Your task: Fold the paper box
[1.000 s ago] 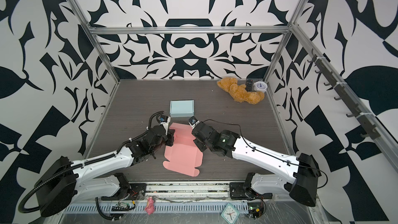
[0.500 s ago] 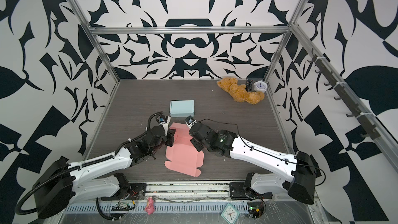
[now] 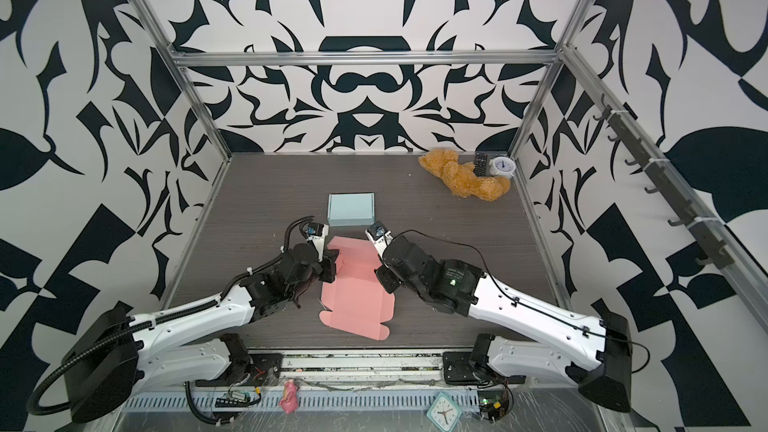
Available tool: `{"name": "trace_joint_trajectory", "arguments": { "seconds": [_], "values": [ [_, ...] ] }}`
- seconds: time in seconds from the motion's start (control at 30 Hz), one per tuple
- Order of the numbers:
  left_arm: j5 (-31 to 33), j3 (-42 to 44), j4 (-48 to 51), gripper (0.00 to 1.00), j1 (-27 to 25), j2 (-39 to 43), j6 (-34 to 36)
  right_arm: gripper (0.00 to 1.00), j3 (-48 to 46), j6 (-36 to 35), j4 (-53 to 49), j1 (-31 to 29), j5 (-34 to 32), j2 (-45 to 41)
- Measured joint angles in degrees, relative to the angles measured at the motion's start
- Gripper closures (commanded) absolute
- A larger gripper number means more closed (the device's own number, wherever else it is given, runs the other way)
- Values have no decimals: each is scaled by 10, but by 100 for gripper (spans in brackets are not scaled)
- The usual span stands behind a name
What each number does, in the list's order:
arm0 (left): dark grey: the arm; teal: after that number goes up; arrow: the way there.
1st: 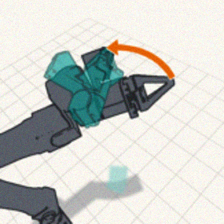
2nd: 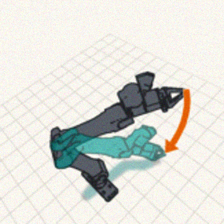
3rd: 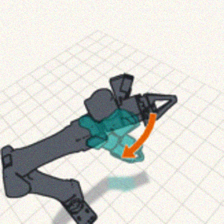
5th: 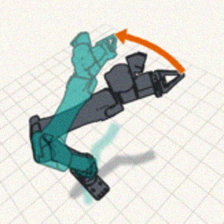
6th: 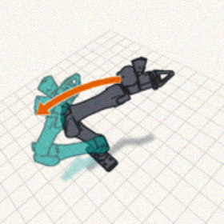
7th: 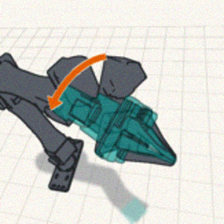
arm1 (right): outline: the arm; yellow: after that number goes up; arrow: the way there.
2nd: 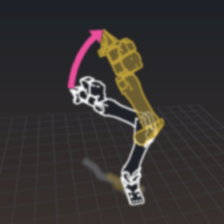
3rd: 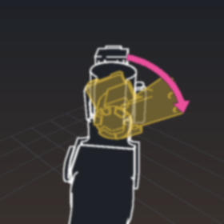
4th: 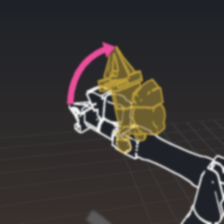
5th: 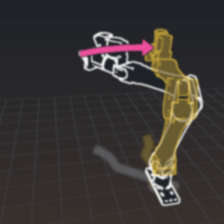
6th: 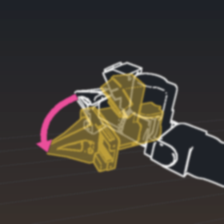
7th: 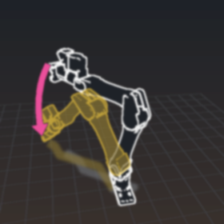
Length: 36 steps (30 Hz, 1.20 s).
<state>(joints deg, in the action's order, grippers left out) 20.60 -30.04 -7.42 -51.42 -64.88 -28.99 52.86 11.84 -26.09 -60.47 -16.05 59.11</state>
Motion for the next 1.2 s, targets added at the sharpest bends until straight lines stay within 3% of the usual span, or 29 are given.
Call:
{"name": "trace_joint_trajectory", "arguments": {
  "seconds": [0.17,0.5,0.9,1.2],
  "values": [
    [3,1,0,96,0,9,-4,98,-43,0,10,0,10,-45],
    [15,8,1,96,0,42,-10,100,-158,14,46,0,19,-223],
    [-11,16,32,97,21,92,-33,100,-322,30,187,0,70,-372],
    [-48,16,34,97,39,119,-57,100,-373,15,256,0,93,-410]
  ]
}}
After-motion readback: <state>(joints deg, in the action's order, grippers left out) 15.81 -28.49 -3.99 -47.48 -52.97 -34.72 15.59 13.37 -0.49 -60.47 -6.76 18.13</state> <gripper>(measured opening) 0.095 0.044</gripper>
